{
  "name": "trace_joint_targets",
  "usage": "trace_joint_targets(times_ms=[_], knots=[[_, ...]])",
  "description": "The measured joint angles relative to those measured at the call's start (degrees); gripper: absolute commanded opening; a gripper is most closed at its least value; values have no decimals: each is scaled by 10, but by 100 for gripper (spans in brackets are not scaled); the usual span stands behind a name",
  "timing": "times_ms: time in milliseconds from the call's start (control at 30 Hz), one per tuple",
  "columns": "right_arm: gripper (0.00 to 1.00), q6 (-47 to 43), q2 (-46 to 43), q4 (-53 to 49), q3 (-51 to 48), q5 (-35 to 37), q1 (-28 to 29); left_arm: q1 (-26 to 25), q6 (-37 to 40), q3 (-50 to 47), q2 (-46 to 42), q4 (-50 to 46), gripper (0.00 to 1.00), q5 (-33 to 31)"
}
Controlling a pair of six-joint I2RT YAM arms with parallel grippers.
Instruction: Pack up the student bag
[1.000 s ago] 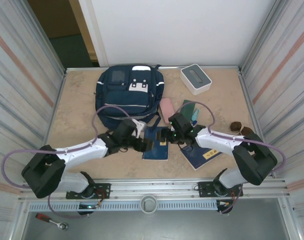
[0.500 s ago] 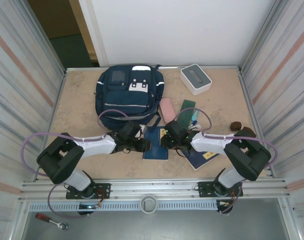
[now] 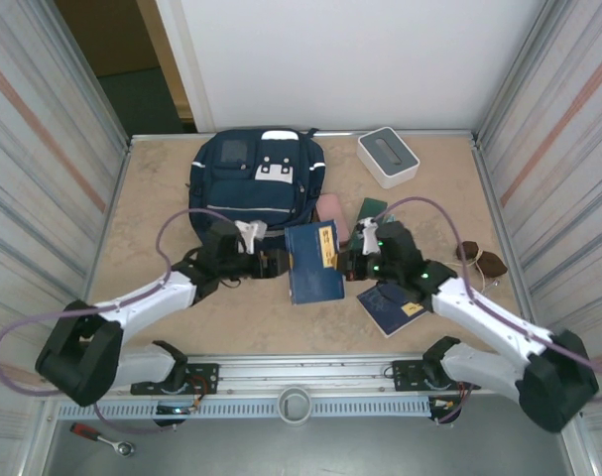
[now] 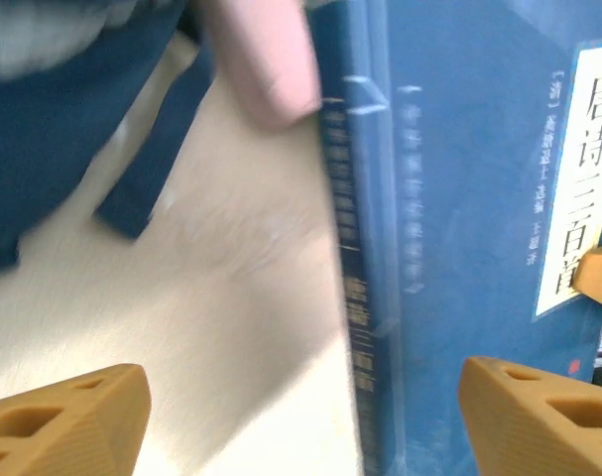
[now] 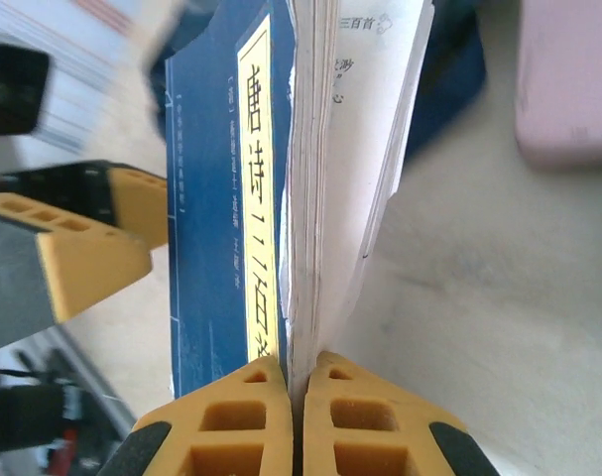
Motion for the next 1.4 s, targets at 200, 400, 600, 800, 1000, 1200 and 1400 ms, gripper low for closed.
trace_joint_targets(times_ms=[200, 400, 600, 800, 1000, 1200, 1400], knots=[[0, 18, -30, 39, 32, -67, -28, 13, -49, 25, -7, 89, 68, 113], [19, 44, 5, 82, 48, -87, -33, 14, -78, 50, -7, 141, 8, 156], [69, 38, 36, 101, 50, -129, -82, 22, -84, 50, -18, 150, 0, 177], [54, 50, 103, 203, 50, -211, -59, 23, -80, 54, -35, 154, 7, 215], [0, 84, 122, 278, 53, -246, -50, 48, -36, 100, -30, 53, 61, 193], [0, 76, 130, 112, 102, -179, -143, 86, 148, 222, -21, -200, 71, -63], [0, 27, 130, -23, 111, -123, -222, 115, 343, 251, 38, -274, 79, -141]])
